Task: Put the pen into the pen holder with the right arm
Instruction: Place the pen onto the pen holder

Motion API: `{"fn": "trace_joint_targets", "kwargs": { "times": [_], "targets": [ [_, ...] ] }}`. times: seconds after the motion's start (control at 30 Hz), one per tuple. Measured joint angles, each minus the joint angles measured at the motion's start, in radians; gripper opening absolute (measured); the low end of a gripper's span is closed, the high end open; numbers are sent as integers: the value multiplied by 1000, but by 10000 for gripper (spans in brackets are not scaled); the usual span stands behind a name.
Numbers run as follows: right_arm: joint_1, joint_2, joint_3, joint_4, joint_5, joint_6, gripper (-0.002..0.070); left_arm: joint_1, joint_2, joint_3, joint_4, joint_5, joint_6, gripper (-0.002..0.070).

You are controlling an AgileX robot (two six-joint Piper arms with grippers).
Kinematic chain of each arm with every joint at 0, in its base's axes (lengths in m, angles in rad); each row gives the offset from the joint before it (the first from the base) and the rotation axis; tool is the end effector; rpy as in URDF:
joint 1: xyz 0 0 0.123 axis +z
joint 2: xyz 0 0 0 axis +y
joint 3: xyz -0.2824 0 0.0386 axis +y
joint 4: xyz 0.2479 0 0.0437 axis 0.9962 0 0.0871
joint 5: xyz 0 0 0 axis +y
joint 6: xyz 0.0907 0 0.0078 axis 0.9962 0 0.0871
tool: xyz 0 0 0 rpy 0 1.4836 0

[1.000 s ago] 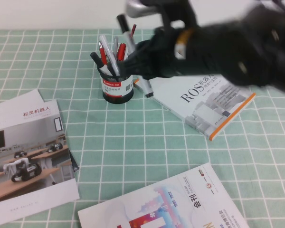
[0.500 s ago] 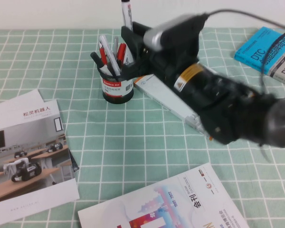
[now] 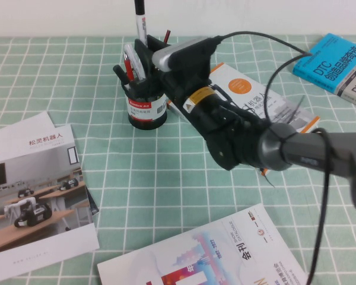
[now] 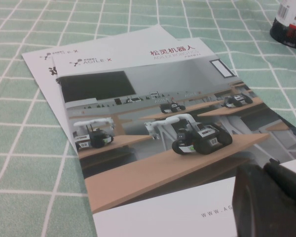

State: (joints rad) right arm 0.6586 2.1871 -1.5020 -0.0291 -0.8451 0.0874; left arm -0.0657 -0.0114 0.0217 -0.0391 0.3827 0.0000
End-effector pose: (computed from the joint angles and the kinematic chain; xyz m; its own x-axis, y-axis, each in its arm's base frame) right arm 0.3963 0.3092 0.2302 0.1501 0.2022 -0.9678 -0.6403 0.7658 0.0607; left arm 0.0521 -0.0048 0.1720 -0.3028 -0.0164 -0.9529 0.0686 0.9969 -0.0390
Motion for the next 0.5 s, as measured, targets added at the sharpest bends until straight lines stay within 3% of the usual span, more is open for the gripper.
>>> {"fn": "trace_joint_targets", "kwargs": {
  "times": [0.5],
  "targets": [
    [0, 97, -72, 1, 92, -2, 112, 0, 0, 0, 0, 0, 0, -6]
  ]
}}
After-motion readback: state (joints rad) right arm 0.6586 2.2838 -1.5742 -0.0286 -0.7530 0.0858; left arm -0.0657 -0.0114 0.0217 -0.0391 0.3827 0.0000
